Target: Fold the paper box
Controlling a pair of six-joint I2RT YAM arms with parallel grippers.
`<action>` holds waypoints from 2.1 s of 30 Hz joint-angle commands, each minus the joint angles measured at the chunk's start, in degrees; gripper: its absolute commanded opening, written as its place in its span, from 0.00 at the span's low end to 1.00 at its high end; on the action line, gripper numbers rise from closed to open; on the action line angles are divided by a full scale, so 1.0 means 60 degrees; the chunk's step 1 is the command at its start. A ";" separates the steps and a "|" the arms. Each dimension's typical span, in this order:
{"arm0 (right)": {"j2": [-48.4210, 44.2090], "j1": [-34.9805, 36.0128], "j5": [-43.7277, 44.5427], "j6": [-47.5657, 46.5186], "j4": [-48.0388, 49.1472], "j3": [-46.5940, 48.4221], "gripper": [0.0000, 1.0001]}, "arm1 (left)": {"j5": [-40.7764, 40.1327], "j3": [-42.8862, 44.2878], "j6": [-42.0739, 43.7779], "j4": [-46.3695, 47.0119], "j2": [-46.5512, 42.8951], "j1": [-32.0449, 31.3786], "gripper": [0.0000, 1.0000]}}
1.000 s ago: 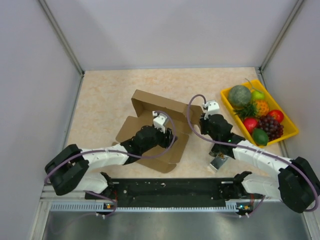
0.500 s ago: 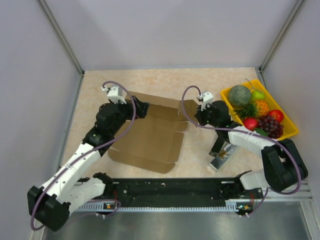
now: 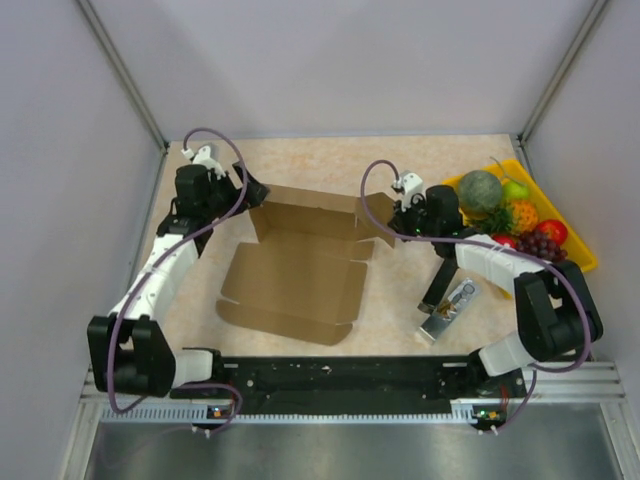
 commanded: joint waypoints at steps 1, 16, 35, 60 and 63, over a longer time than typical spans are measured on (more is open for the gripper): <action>0.0222 -0.0113 -0.0344 -0.0301 0.0047 0.0737 0.00 | 0.0940 0.0940 0.0495 0.0178 0.0799 0.0184 0.88; 0.1116 -0.0113 0.0769 0.1013 -0.0990 0.2186 0.04 | 0.1806 -0.0537 -0.0529 0.2211 0.1125 0.0331 0.38; -0.3788 0.0238 0.1826 0.6710 -0.2105 -0.1543 0.61 | 0.1776 -0.1358 -0.0837 0.2610 0.0875 0.0316 0.27; 0.0851 0.0371 0.1502 1.0375 0.4557 -0.2719 0.47 | 0.1893 -0.1359 -0.0779 0.2375 0.0757 0.0316 0.25; 0.1188 0.0356 0.1430 1.0611 0.4778 -0.2705 0.48 | 0.1893 -0.1300 -0.0735 0.2331 0.0757 0.0316 0.25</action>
